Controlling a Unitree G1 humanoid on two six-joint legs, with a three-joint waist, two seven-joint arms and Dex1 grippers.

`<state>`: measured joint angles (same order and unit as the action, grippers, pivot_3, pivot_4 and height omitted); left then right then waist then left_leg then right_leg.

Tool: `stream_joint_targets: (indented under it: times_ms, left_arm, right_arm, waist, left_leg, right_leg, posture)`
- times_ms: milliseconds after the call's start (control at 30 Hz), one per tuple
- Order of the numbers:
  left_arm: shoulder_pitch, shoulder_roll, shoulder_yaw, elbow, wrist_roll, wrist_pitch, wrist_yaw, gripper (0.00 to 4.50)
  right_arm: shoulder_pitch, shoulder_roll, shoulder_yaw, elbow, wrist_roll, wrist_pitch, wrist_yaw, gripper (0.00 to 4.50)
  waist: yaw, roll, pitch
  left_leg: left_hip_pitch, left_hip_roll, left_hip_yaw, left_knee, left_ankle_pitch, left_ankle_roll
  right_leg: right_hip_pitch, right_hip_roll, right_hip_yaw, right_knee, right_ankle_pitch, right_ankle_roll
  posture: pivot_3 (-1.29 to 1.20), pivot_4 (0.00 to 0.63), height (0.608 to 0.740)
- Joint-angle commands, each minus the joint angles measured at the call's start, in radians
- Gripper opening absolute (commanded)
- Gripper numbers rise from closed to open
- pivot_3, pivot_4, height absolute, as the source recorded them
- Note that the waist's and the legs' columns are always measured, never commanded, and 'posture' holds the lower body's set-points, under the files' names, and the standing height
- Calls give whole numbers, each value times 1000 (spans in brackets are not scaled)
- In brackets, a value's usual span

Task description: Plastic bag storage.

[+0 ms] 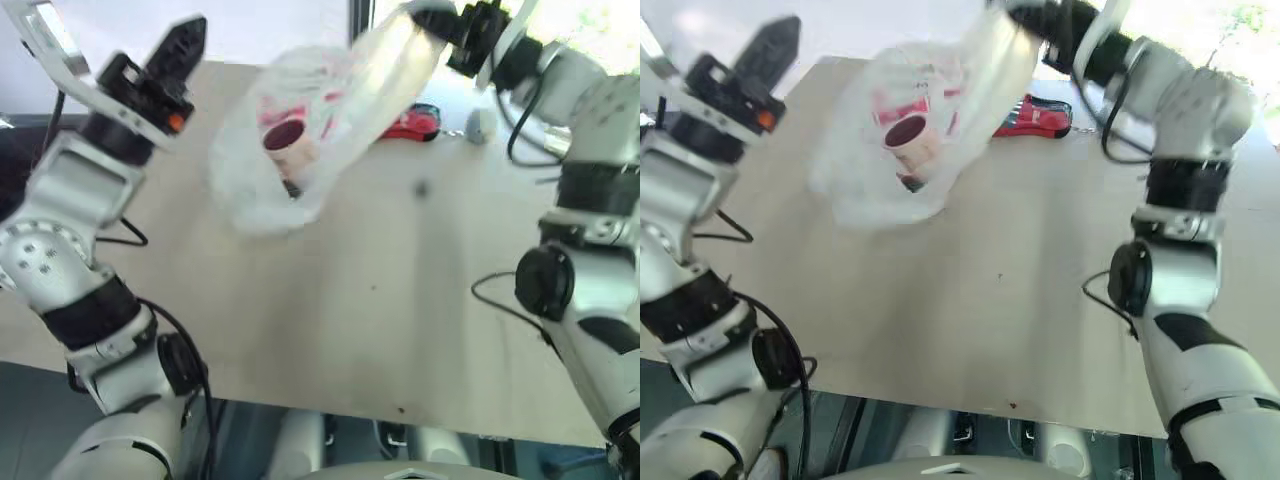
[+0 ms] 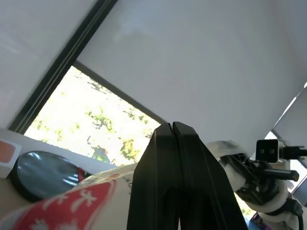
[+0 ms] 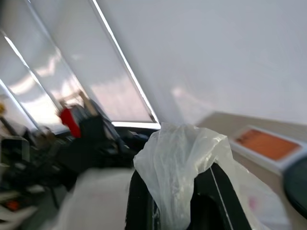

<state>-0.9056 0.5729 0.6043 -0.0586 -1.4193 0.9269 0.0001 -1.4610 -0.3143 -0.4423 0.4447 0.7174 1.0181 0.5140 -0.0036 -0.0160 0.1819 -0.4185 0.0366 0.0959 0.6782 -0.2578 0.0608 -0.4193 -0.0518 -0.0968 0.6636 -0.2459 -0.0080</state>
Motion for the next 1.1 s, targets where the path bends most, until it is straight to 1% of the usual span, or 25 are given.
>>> stream_joint_targets:
  times_ms: [33,100,200,267,300,367,400,433,467,500,567,600,633,700,733,767,833,933,1033,1100]
  left_arm:
    - [-187,68,8,209,-15,-35,-42,0]
    - [-259,78,-24,299,34,-47,-80,0]
    - [-320,62,-74,355,79,-39,-153,0]
    - [-328,35,-99,355,99,-34,-186,0]
    - [-318,24,-117,345,117,-33,-205,0]
    - [-276,2,-158,313,146,-15,-228,0]
    - [-242,-12,-186,280,159,0,-242,253]
    - [-205,-34,-205,244,138,35,-247,507]
    - [-155,-58,-236,193,123,68,-255,532]
    - [-106,-76,-278,140,133,91,-257,850]
    - [-23,-95,-353,41,175,108,-274,1224]
    - [13,-111,-375,10,172,126,-264,1477]
    - [59,-120,-425,-26,195,149,-252,1759]
    - [154,-125,-531,-111,247,179,-274,2101]
    - [184,-126,-563,-141,268,181,-288,2394]
    - [202,-134,-579,-156,282,181,-290,2668]
    - [219,-151,-593,-167,300,174,-294,3001]
    - [225,-173,-618,-169,360,146,-297,3001]
    - [232,-198,-606,-158,417,110,-283,3001]
    - [238,-214,-560,-166,388,114,-280,3001]
  right_arm:
    - [-163,-103,-111,106,71,-6,-65,75]
    - [-193,-147,-112,123,74,11,-86,75]
    - [-190,-213,-111,63,86,72,-123,75]
    - [-178,-243,-118,9,94,112,-163,75]
    - [-176,-248,-126,-13,103,130,-188,75]
    - [-177,-248,-131,-48,111,153,-228,75]
    - [-179,-245,-127,-65,111,161,-246,24]
    - [-181,-240,-123,-77,111,165,-262,0]
    - [-187,-233,-120,-82,111,167,-277,0]
    - [-193,-228,-117,-83,110,166,-287,0]
    - [-202,-221,-109,-78,105,161,-301,0]
    - [-206,-219,-105,-72,101,158,-305,0]
    - [-214,-216,-97,-61,95,152,-309,0]
    - [-242,-208,-75,-28,81,138,-308,0]
    - [-258,-205,-65,-10,73,130,-306,0]
    - [-278,-203,-54,12,65,120,-302,0]
    - [-325,-200,-35,59,48,95,-288,0]
    - [-400,-197,-8,131,24,55,-263,0]
    - [-465,-194,22,193,-7,9,-237,0]
    - [-503,-193,40,235,-33,-31,-220,0]
  waist:
    - [11,-1,0]
    - [18,-1,0]
    - [22,-1,0]
    - [20,-1,0]
    - [19,-1,0]
    - [15,-1,0]
    - [10,-1,0]
    - [7,0,0]
    - [0,0,0]
    - [-3,0,0]
    - [-11,0,0]
    - [-11,0,0]
    - [-11,0,0]
    - [-12,1,0]
    - [-12,2,0]
    - [-11,2,0]
    - [-8,2,0]
    - [-7,2,0]
    - [-6,2,0]
    - [-6,2,0]
  left_leg:
    - [-1,-1,0,0,0,0]
    - [-3,-2,1,-1,-1,1]
    - [-5,-5,0,-2,-2,3]
    - [-9,-5,0,-2,-2,4]
    - [-12,-5,-1,-1,-2,4]
    - [-14,-5,0,-1,-2,3]
    - [-14,-5,0,-1,-2,3]
    - [-12,-4,2,-3,-1,3]
    - [-11,-4,3,-4,-1,3]
    - [-11,-4,3,-5,-1,2]
    - [-11,-4,4,-5,0,1]
    - [-11,-3,4,-5,0,1]
    - [-11,-3,4,-5,0,1]
    - [-11,-3,6,-5,0,0]
    - [-10,-3,7,-6,0,0]
    - [-9,-3,8,-6,0,0]
    - [-9,-2,8,-6,0,0]
    - [-10,-2,9,-5,0,0]
    - [-10,-2,9,-5,0,1]
    - [-10,-2,9,-5,0,1]
  right_leg:
    - [0,0,0,0,0,0]
    - [-2,-1,0,-2,0,1]
    - [-2,-3,0,-2,0,2]
    - [-4,-4,-1,-2,1,3]
    - [-7,-4,-1,-1,2,4]
    - [-10,-3,0,-1,2,4]
    - [-10,-3,0,-1,2,4]
    - [-11,-3,1,-1,2,3]
    - [-11,-3,2,-1,2,3]
    - [-12,-3,3,-1,2,3]
    - [-12,-3,4,-1,1,3]
    - [-13,-3,4,-1,1,3]
    - [-14,-2,5,-1,1,3]
    - [-14,-2,6,0,1,3]
    - [-15,-2,7,0,1,3]
    - [-14,-2,9,0,1,3]
    - [-15,-1,9,0,1,3]
    - [-15,0,9,0,1,3]
    - [-15,0,10,0,1,3]
    - [-15,0,10,0,1,3]
  posture:
    - [0,150,740]
    - [0,150,740]
    - [0,150,740]
    - [0,150,740]
    - [0,150,740]
    - [0,150,740]
    - [0,150,740]
    - [0,150,740]
    - [0,150,740]
    - [0,150,740]
    - [0,150,740]
    - [0,150,740]
    - [0,150,740]
    - [0,150,740]
    - [0,150,740]
    - [0,150,740]
    - [0,150,740]
    - [0,150,740]
    - [0,150,740]
    - [0,150,740]
